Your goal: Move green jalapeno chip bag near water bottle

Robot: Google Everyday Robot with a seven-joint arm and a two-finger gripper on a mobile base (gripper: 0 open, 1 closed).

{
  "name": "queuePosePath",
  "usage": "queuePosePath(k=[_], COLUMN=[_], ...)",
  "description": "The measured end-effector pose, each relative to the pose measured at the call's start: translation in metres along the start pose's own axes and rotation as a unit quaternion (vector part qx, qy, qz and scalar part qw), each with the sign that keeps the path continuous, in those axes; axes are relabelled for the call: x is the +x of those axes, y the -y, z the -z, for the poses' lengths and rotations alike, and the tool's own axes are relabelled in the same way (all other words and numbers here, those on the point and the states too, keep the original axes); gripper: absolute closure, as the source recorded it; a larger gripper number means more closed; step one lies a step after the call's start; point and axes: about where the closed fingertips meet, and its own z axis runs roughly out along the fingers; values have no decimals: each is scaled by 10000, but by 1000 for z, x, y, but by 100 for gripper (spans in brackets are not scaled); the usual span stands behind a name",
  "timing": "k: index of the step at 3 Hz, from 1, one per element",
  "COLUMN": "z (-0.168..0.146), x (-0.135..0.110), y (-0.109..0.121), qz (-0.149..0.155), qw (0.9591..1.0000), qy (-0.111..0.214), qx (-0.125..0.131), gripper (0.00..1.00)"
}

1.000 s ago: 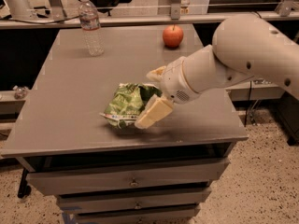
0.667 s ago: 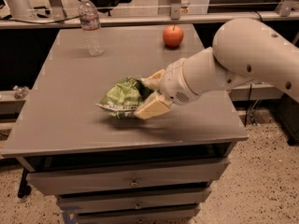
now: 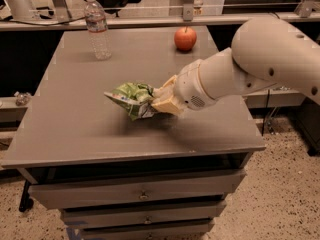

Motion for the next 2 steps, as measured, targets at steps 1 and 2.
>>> queuePosePath(k=[1, 2], z=[13, 51], x=[-13, -38], y=[19, 51], qz=[101, 243], qw=[9998, 9974], qy=[24, 132], qx=[195, 659], gripper=[100, 100])
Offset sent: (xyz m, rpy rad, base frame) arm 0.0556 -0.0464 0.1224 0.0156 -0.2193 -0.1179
